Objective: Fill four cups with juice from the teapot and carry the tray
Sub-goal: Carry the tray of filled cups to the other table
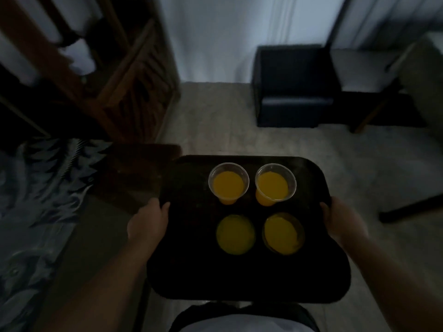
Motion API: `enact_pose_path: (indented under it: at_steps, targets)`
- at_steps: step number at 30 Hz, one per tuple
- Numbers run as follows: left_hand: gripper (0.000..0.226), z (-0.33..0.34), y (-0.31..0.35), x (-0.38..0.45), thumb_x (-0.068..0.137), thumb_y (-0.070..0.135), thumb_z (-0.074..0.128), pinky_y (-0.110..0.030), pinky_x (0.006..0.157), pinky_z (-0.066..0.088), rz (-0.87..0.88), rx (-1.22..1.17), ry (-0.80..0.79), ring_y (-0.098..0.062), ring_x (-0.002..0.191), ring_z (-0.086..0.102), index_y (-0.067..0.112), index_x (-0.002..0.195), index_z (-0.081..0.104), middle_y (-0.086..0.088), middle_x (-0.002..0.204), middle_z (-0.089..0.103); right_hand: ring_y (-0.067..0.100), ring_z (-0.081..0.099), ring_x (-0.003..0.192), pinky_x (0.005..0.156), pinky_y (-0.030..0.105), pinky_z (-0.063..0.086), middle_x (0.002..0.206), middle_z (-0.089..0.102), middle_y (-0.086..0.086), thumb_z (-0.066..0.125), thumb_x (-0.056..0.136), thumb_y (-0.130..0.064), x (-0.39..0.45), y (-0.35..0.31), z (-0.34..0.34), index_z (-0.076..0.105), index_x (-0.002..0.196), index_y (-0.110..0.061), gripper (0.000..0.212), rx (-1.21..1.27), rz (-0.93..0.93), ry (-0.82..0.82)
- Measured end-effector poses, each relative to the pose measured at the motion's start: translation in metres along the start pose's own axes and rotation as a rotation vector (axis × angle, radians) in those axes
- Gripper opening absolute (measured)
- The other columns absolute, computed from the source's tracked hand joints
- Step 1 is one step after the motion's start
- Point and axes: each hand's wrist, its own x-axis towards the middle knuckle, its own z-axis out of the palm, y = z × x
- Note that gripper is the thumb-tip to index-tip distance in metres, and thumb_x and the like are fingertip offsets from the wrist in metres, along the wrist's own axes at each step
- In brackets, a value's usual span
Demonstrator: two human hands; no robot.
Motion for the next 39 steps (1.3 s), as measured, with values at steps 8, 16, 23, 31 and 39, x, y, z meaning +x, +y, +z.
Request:
enact_pose_path:
  at_steps: [8, 16, 23, 31, 39]
  targets:
    - [0.040, 0.032, 0.181, 0.005, 0.101, 0.043, 0.038, -0.037, 0.071, 0.040, 0.271, 0.106, -0.049, -0.038, 0.097, 0.062, 0.008, 0.108, 0.055, -0.018, 0.104, 0.064, 0.037, 0.066, 0.090, 0.073, 0.046, 0.054, 0.095, 0.066, 0.014, 0.038, 0.099, -0.046, -0.025, 0.153, -0.044, 0.052, 0.112, -0.015, 0.036, 0.099, 0.328, 0.089]
    - [0.043, 0.092, 0.356, -0.011, 0.100, 0.048, 0.036, -0.039, 0.075, 0.046, 0.556, 0.102, -0.133, -0.035, 0.088, 0.060, 0.009, 0.102, 0.056, -0.015, 0.098, 0.063, 0.033, 0.061, 0.076, 0.065, 0.041, 0.051, 0.081, 0.057, 0.008, 0.039, 0.101, -0.043, -0.058, 0.298, -0.076, 0.050, 0.102, -0.013, 0.032, 0.200, 0.615, 0.159]
    - [0.038, 0.135, 0.500, -0.040, 0.099, 0.049, 0.037, -0.035, 0.068, 0.040, 0.769, 0.133, -0.230, -0.018, 0.072, 0.050, 0.015, 0.095, 0.054, -0.001, 0.083, 0.053, 0.030, 0.055, 0.070, 0.066, 0.042, 0.051, 0.072, 0.050, 0.004, 0.038, 0.102, -0.042, -0.094, 0.386, -0.091, 0.044, 0.096, -0.015, 0.028, 0.273, 0.879, 0.182]
    - [0.040, 0.187, 0.647, -0.064, 0.098, 0.051, 0.036, -0.036, 0.066, 0.045, 1.052, 0.166, -0.279, -0.014, 0.066, 0.053, 0.017, 0.086, 0.054, -0.001, 0.076, 0.056, 0.020, 0.050, 0.060, 0.053, 0.035, 0.041, 0.071, 0.050, 0.000, 0.039, 0.102, -0.041, -0.123, 0.442, -0.098, 0.044, 0.098, -0.018, 0.025, 0.349, 1.151, 0.263]
    - [0.039, 0.227, 0.783, -0.090, 0.097, 0.044, 0.046, -0.039, 0.063, 0.039, 1.360, 0.198, -0.284, -0.043, 0.078, 0.060, 0.006, 0.089, 0.053, -0.024, 0.084, 0.061, 0.024, 0.060, 0.065, 0.060, 0.041, 0.055, 0.076, 0.059, 0.003, 0.040, 0.101, -0.043, -0.124, 0.478, -0.105, 0.048, 0.096, -0.016, 0.028, 0.443, 1.405, 0.365]
